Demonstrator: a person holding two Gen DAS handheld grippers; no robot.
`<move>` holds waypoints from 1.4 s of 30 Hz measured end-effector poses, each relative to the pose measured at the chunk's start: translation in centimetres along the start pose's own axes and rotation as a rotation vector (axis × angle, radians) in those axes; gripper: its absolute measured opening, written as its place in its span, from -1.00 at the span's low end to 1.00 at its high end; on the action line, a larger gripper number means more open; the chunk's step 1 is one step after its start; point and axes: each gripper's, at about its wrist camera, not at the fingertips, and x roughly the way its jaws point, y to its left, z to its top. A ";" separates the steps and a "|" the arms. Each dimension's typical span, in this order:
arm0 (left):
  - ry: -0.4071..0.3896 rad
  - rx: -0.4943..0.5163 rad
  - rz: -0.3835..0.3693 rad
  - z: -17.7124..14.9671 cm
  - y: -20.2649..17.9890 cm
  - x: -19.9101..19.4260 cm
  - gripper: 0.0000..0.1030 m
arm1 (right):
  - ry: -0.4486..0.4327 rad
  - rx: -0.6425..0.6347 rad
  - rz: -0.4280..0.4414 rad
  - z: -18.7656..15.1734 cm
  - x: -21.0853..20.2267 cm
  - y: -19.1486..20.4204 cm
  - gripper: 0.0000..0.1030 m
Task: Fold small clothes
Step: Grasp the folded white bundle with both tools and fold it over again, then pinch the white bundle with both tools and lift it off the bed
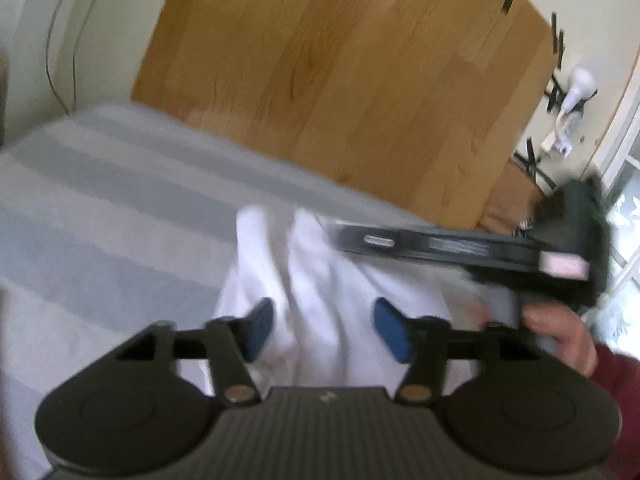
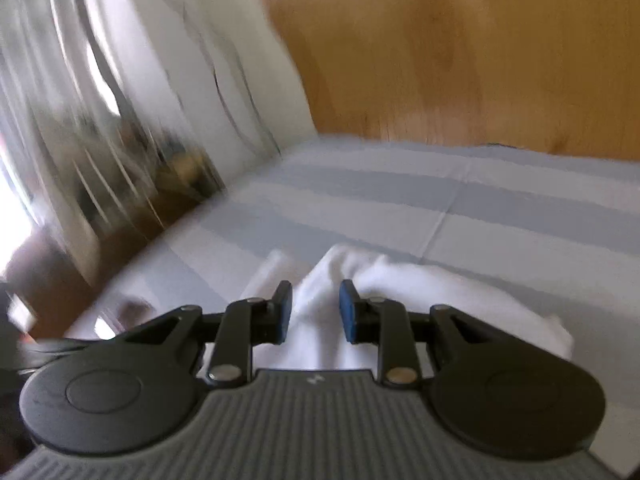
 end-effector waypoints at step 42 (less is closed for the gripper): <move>0.258 0.066 -0.188 -2.9 -12.8 12.5 0.87 | -0.340 0.487 -0.217 -12.8 -22.9 -14.6 -0.01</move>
